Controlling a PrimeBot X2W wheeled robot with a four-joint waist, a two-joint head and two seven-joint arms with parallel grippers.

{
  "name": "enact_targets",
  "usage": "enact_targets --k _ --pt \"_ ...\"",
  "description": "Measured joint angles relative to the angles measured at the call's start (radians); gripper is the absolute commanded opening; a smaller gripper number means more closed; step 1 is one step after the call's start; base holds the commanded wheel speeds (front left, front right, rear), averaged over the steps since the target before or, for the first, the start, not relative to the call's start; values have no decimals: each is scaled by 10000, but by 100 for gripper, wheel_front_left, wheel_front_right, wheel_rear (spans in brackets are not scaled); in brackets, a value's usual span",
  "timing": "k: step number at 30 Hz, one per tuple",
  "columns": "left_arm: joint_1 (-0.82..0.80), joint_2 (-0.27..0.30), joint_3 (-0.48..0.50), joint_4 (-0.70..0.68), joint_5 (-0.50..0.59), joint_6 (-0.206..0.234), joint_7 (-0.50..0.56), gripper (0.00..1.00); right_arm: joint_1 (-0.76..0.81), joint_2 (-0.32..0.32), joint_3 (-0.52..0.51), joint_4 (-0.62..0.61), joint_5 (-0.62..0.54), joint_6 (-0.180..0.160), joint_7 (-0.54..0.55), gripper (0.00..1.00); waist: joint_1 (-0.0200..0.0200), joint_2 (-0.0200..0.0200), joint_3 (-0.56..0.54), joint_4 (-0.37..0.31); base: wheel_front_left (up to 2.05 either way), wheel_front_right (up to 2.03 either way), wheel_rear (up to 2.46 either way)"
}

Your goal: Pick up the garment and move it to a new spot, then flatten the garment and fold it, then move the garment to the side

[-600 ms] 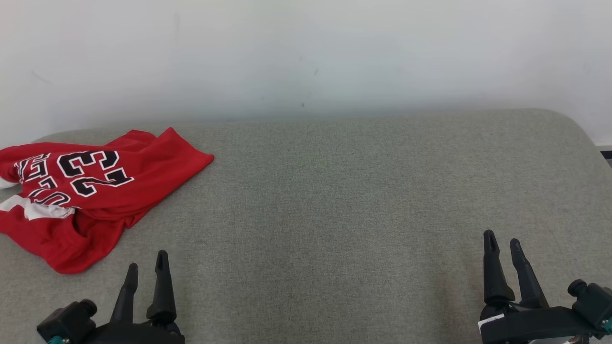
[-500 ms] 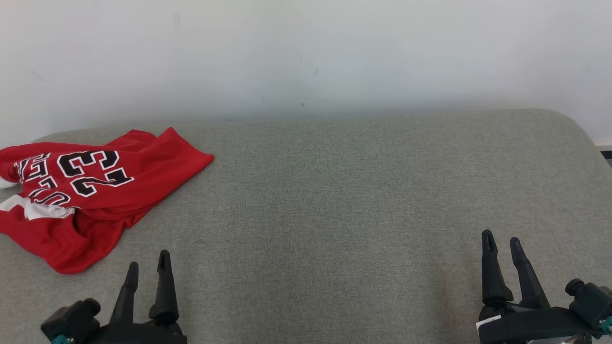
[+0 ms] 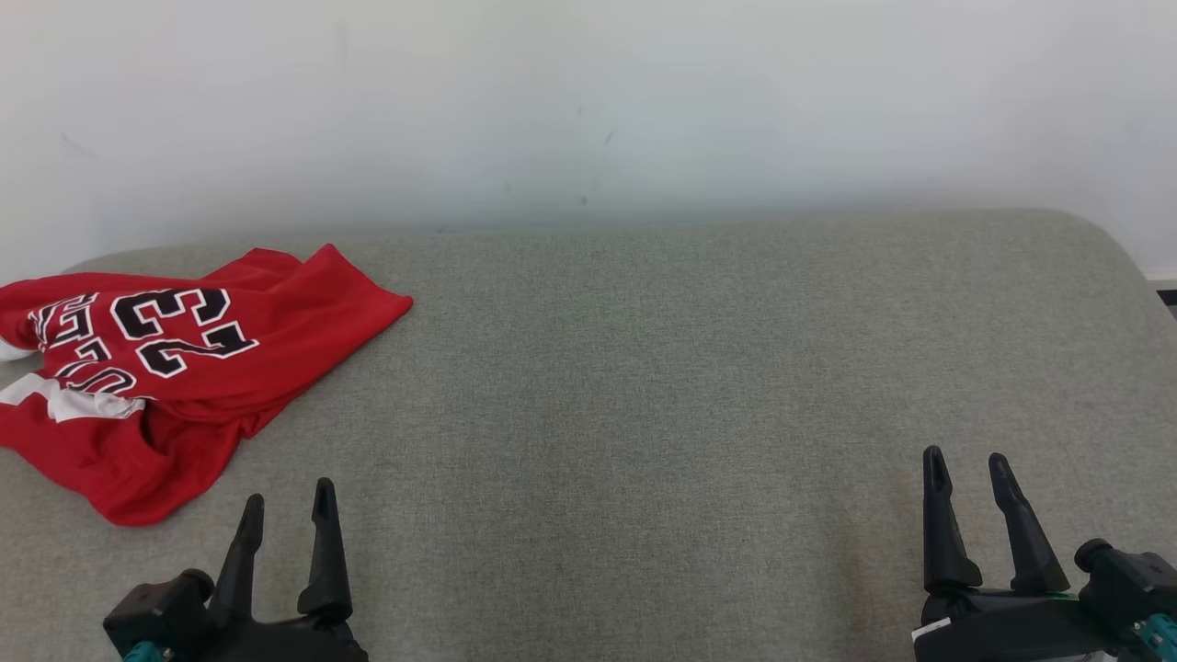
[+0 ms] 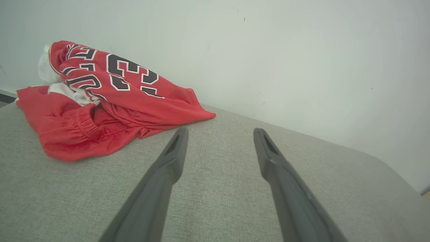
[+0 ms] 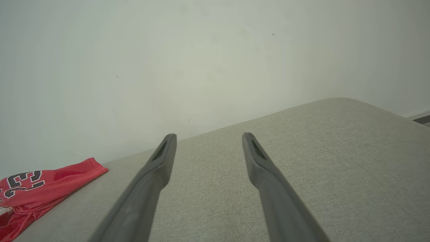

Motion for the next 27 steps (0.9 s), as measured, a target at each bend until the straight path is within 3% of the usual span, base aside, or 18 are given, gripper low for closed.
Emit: enact_targets --k 10,27 --pt "46 98 -98 -81 849 77 -211 100 12 -2 -71 25 -1087 0 -224 100 0 0 11 8 0 0 0" --pt "212 127 19 -36 1722 -497 -579 100 111 -6 -104 -8 -2506 0 -583 100 0 0 -65 63 0 0 0"
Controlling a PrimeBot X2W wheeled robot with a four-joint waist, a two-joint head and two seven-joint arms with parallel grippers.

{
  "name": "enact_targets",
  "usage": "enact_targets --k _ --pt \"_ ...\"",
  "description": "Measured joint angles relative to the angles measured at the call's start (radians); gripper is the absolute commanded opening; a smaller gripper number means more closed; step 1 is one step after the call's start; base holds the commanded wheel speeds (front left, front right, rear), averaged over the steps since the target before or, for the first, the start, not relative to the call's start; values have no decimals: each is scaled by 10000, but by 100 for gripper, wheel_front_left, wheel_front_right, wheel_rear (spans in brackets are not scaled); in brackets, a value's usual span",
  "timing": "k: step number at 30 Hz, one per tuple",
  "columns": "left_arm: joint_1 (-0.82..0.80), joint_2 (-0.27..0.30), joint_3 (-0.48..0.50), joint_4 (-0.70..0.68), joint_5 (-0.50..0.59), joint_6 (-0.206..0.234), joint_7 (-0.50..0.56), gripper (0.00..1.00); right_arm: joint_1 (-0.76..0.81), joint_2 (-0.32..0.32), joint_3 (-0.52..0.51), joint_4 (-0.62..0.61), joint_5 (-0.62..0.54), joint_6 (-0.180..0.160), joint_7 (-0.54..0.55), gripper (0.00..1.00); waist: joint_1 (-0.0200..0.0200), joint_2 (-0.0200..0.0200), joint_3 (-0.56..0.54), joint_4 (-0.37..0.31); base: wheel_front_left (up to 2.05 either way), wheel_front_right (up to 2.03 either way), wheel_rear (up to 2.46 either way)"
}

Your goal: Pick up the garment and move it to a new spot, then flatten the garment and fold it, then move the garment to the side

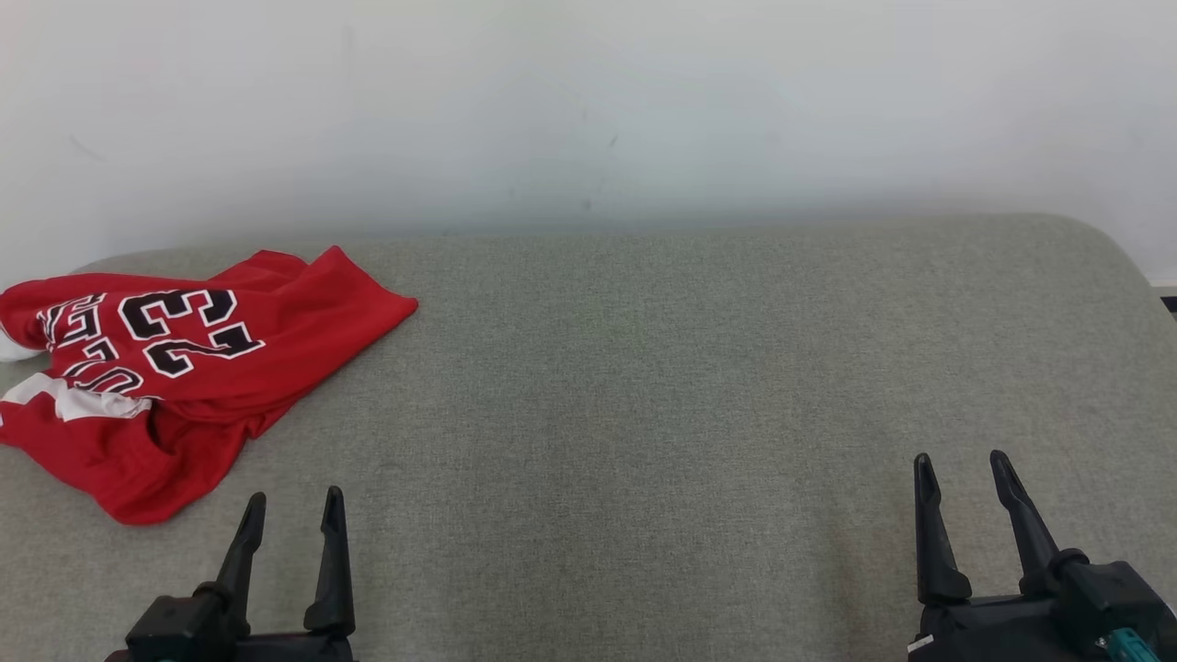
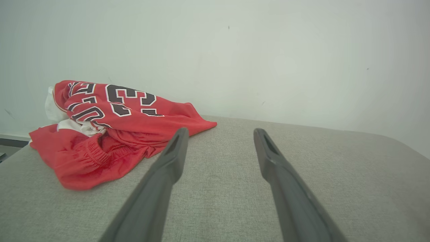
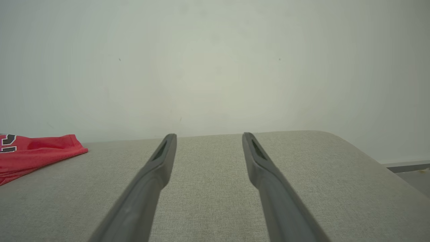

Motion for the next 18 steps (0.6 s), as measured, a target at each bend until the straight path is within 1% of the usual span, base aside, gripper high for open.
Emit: enact_targets --k 8,18 --pt "56 -13 198 178 433 -169 -140 100 54 -2 8 2 -445 0 -134 100 -1 0 -60 10 0 0 0" --pt "61 -73 240 424 1039 -201 -320 100 121 -4 -48 -10 -1034 0 -311 100 0 0 -86 37 0 0 0"
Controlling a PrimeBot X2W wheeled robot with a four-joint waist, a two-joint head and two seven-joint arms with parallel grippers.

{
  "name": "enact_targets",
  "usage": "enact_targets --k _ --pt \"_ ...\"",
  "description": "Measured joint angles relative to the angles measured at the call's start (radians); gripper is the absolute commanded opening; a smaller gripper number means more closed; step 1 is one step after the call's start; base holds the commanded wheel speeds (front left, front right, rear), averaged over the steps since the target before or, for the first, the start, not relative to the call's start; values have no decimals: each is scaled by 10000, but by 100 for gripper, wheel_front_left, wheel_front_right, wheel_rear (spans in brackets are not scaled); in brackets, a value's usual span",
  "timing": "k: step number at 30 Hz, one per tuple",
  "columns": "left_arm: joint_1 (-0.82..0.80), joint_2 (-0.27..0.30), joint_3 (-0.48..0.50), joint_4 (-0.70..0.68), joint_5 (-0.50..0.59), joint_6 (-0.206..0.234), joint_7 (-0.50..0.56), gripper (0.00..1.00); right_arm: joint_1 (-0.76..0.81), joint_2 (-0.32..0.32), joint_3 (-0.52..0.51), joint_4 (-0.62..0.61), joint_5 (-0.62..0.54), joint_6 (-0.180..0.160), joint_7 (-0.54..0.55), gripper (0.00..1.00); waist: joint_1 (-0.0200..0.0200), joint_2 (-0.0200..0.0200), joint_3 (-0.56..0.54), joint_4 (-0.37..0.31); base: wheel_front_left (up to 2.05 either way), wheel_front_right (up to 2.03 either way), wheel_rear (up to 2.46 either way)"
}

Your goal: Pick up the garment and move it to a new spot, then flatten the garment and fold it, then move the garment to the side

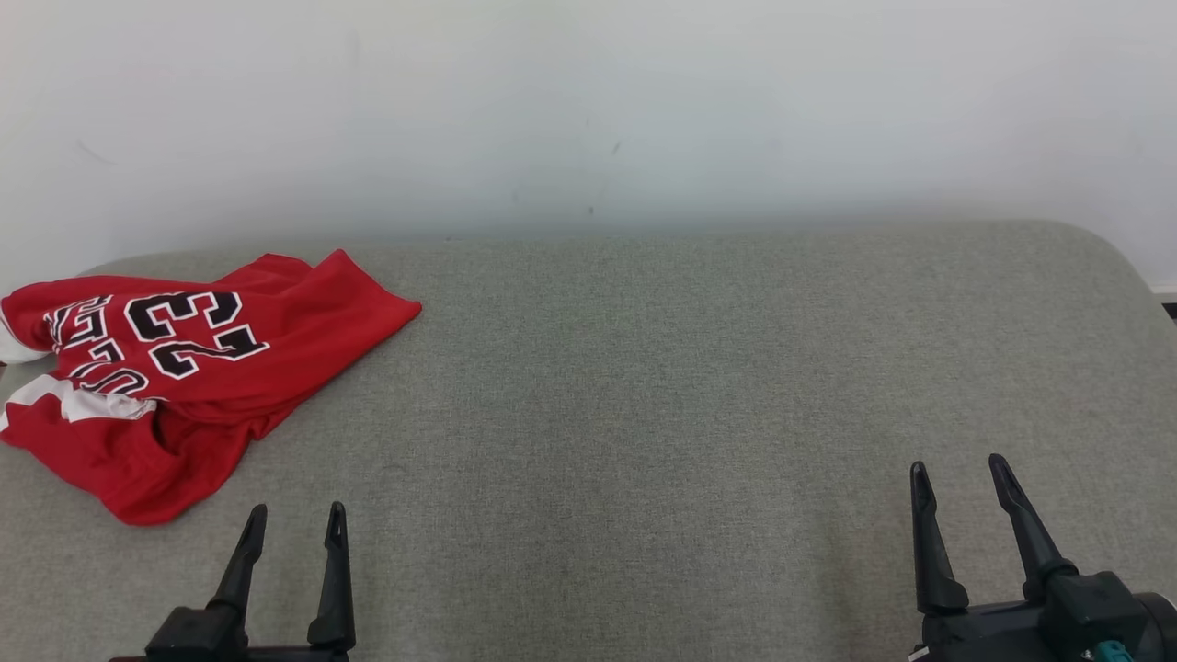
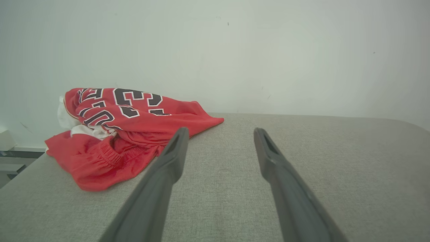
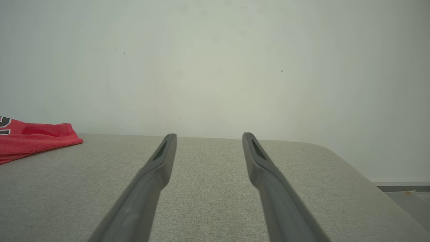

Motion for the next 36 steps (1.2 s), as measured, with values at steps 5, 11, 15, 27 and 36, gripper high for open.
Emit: enact_targets --k 5,11,15,27,36 --pt "-20 -42 82 107 17 4 -63 100 13 -2 -79 61 416 0 -69 100 0 0 -5 26 0 0 0" --pt "-20 -77 226 207 -230 -31 -63 100 21 -4 -40 178 880 0 -69 100 0 -1 -37 40 0 0 0" --pt "-21 -79 259 267 -230 -54 -63 100 21 -4 -17 230 907 0 -69 100 1 0 -57 63 0 0 0" --pt "-23 -104 299 355 -230 -67 -63 100 23 -4 2 293 941 0 -69 100 0 0 -52 133 0 0 0" --pt "-27 -115 314 353 -215 -54 -63 100 80 -6 25 334 997 0 -71 100 0 0 -8 372 0 0 0"
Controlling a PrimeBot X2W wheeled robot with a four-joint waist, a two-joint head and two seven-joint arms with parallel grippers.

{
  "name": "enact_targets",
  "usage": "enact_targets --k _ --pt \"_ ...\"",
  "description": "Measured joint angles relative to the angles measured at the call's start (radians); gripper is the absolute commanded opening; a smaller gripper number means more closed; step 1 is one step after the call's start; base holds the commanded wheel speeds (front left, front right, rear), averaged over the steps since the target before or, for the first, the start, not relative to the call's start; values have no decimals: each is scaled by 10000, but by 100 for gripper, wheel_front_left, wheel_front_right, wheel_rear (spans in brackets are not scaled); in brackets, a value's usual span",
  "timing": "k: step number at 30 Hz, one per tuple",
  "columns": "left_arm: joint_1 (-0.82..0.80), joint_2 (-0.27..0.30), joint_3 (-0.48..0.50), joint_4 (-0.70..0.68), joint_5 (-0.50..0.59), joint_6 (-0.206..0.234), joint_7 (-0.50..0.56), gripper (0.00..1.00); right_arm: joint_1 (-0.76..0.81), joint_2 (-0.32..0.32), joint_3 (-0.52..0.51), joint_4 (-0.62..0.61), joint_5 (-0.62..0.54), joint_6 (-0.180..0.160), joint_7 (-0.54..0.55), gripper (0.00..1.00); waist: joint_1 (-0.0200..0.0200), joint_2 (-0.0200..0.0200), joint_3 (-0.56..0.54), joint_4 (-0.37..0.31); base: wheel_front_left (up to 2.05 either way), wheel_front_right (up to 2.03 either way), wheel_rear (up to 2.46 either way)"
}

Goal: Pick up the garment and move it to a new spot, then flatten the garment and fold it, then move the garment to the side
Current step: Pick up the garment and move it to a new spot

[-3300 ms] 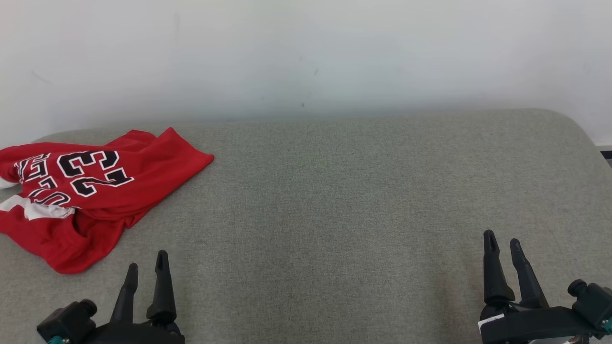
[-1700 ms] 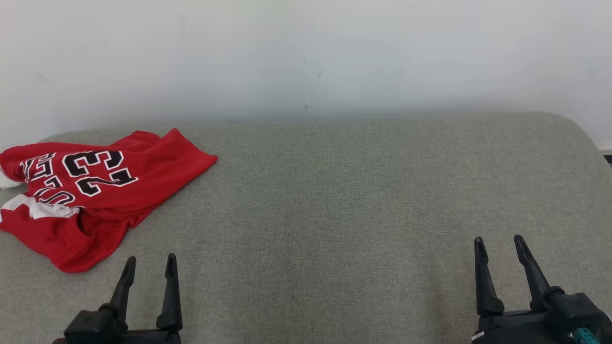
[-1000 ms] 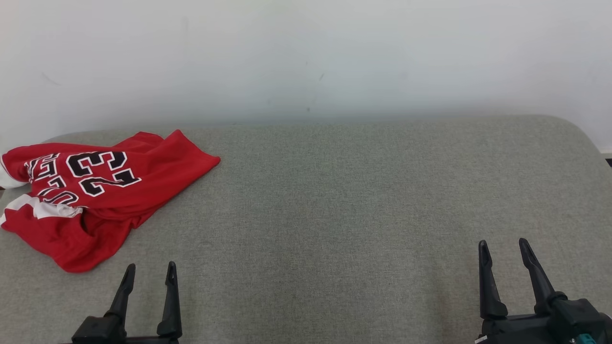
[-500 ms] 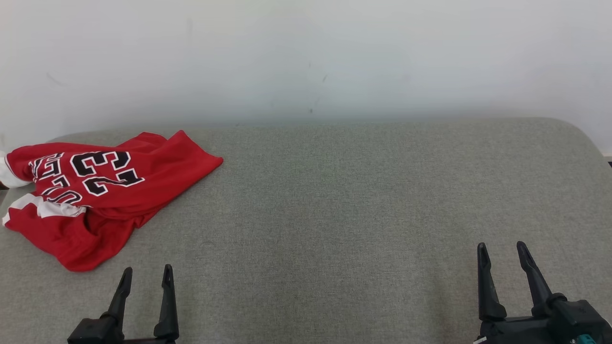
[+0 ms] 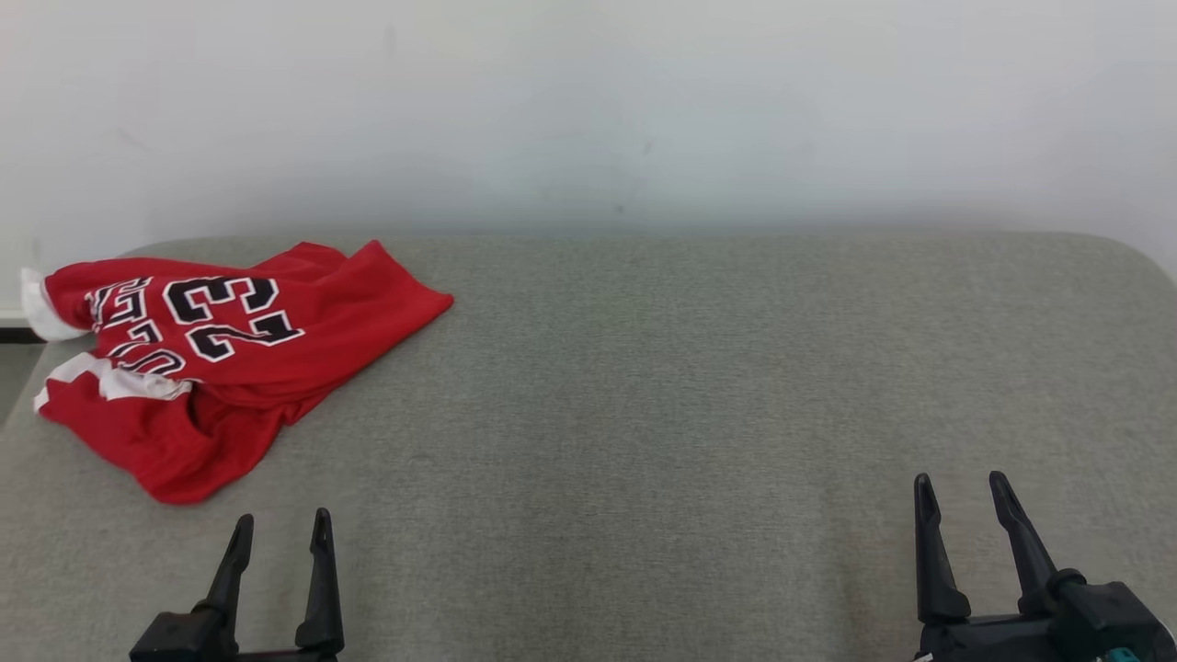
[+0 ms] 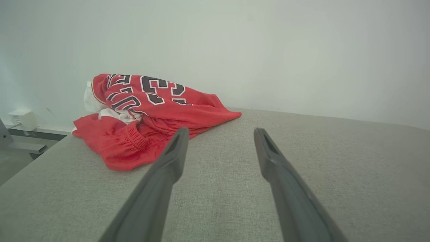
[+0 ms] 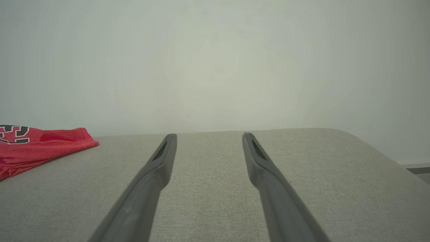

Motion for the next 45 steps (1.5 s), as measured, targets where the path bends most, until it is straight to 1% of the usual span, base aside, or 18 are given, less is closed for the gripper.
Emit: enact_targets --k 11,34,40,45 --pt "-32 25 33 -4 17 100 0 100 28 0 153 115 88 0 2 100 1 0 80 1036 0 0 0" --pt "-10 167 157 40 -2 353 -2 100 -96 2 470 389 240 0 2 100 1 0 243 3706 0 0 0" --pt "-1 201 159 29 -21 395 -2 100 -104 2 499 435 247 0 2 100 0 1 198 4143 0 0 0" --pt "17 219 221 -12 -75 466 -2 100 -109 2 525 464 247 0 2 100 0 0 171 4243 0 0 0"
